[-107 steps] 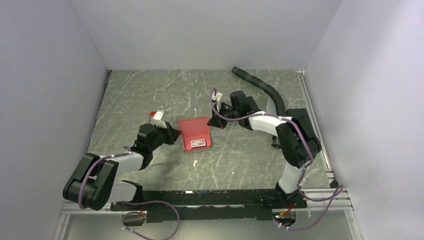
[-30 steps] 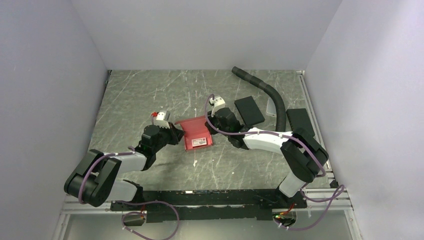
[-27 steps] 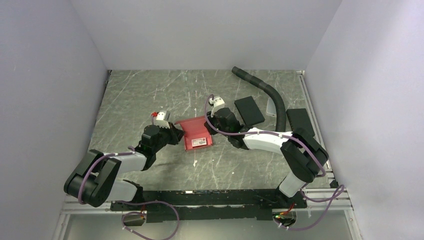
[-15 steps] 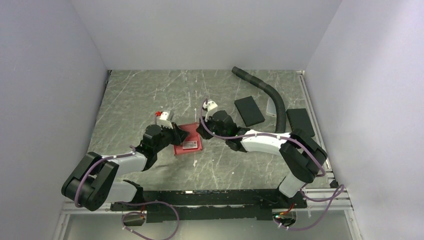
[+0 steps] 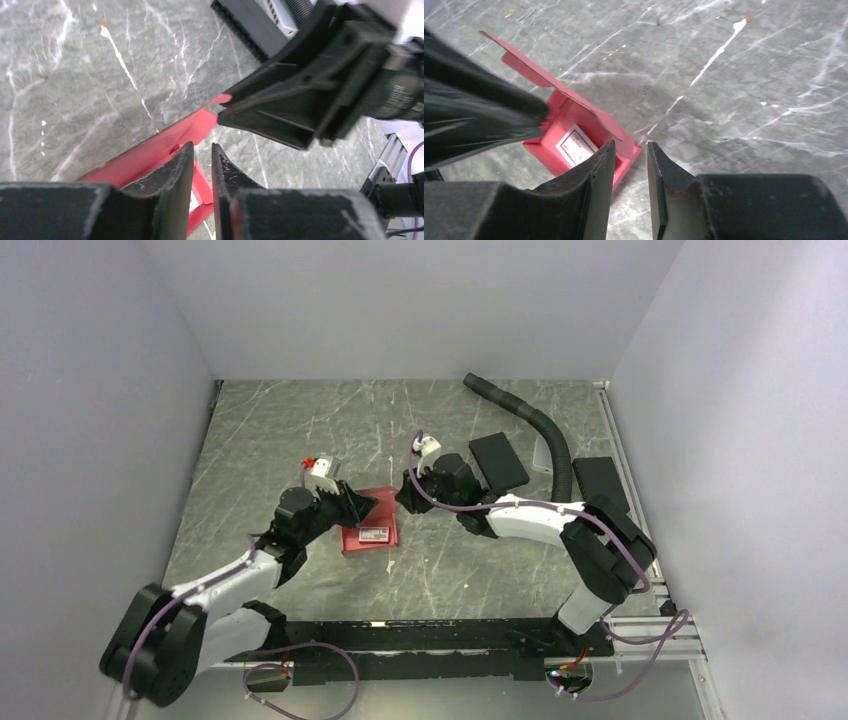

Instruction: Fold the paper box

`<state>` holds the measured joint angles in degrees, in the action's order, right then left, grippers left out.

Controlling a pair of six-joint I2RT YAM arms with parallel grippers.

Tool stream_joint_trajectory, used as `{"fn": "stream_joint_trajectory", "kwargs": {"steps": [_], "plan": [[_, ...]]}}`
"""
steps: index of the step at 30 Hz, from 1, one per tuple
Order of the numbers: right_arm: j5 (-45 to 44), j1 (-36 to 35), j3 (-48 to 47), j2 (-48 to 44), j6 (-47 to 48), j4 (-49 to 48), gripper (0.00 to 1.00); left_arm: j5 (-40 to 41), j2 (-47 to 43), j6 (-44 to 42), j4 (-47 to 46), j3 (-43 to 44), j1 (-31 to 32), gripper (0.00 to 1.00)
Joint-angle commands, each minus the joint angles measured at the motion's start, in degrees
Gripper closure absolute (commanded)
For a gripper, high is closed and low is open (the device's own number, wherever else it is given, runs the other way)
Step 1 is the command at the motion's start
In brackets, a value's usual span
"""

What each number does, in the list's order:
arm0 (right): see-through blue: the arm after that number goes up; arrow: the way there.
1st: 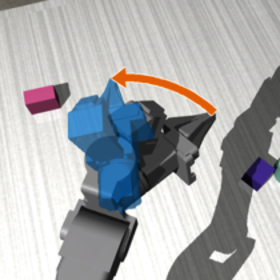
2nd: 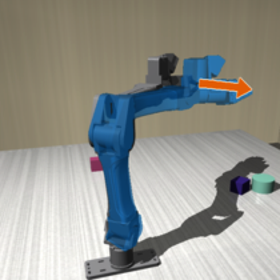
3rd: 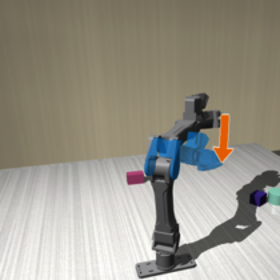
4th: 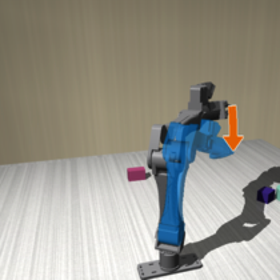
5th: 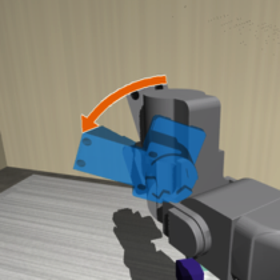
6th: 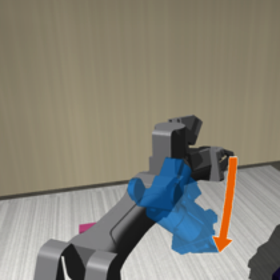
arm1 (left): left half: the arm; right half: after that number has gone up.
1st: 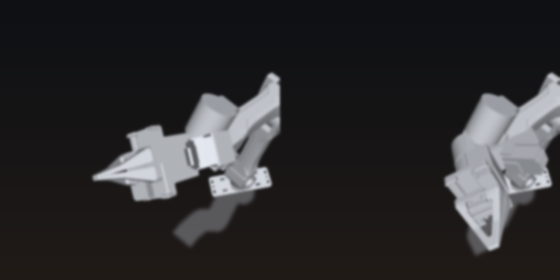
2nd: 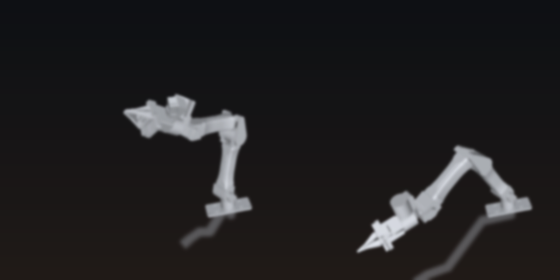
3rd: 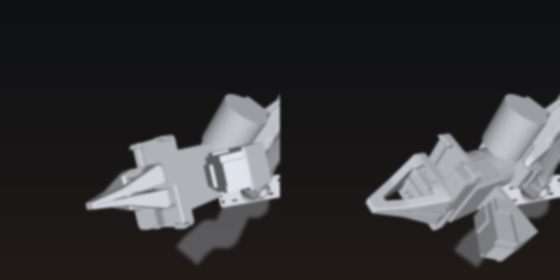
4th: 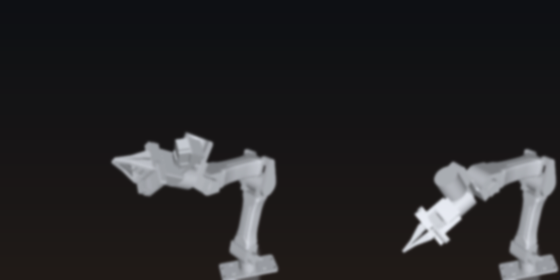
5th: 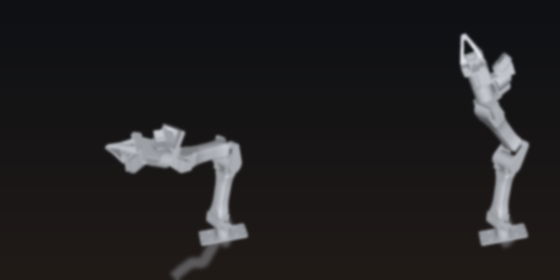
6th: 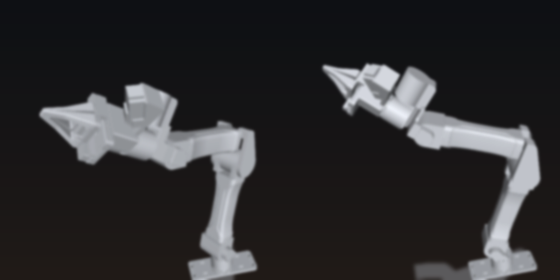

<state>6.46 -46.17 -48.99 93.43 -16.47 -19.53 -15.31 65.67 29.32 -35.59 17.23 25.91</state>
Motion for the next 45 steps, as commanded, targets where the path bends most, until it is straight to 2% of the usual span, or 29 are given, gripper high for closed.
{"fn": "stream_joint_trajectory", "kwargs": {"steps": [1,4,6,8,10,13,16,21,24,27,31,33,37,43,45], "plan": [[4.28,2.57,-1.83,-2.46,2.24,-1.09,0.63,-0.13,-10.81,-2.51,14.77,5.02,0.1,0.71],[11.38,3.56,-1.9,-3.61,5.64,-0.72,0.53,1.88,-19.38,-3.75,26.42,7.13,0.1,0.64],[17.26,4.27,-2.45,-4.26,9.85,0.64,0.47,7.17,-23.98,-3.12,33.57,8.0,0.62,0.58],[24.34,5.9,-3.92,-4.87,15.16,4.49,0.46,14.29,-26.89,-1.21,36.34,6.72,1.81,0.54],[33.11,8.84,-5.26,-5.41,22.43,9.11,0.46,20.87,-28.19,1.64,42.56,7.29,1.77,0.56],[40.63,12.62,-5.95,-6.47,29.24,12.99,0.46,27.94,-29.52,3.55,48.17,7.41,1.75,0.56],[40.9,13.65,-8.47,-6.44,37.61,20.0,0.44,29.73,-30.97,4.53,49.73,6.54,1.69,0.51],[38.78,12.03,-17.52,-2.23,49.84,33.47,0.28,29.17,-31.55,5.06,47.17,4.3,1.69,0.49],[37.07,10.15,-23.17,1.28,53.31,39.73,0.24,29.35,-31.67,5.41,46.26,3.39,1.68,0.49],[36.38,9.48,-26.19,5.17,49.25,40.71,0.24,31.39,-32.3,5.93,47.67,3.31,1.68,0.5],[35.06,9.79,-23.78,4.4,45.21,37.31,0.32,35.29,-34.33,7.38,50.34,3.33,1.69,0.61],[31.74,10.8,-23.94,4.17,43.15,36.49,0.45,38.44,-35.6,8.88,52.41,3.26,1.68,0.69],[29.93,13.36,-23.76,5.71,37.21,34.23,0.68,43.08,-35.6,9.98,53.3,2.43,1.54,0.71],[26.01,12.88,-24.09,11.96,28.67,30.6,0.86,38.78,-27.0,4.44,40.1,0.48,-0.38,0.74],[24.69,12.34,-24.07,12.94,26.38,29.84,0.88,36.35,-23.37,3.17,34.51,0.67,-1.03,0.76]]}}
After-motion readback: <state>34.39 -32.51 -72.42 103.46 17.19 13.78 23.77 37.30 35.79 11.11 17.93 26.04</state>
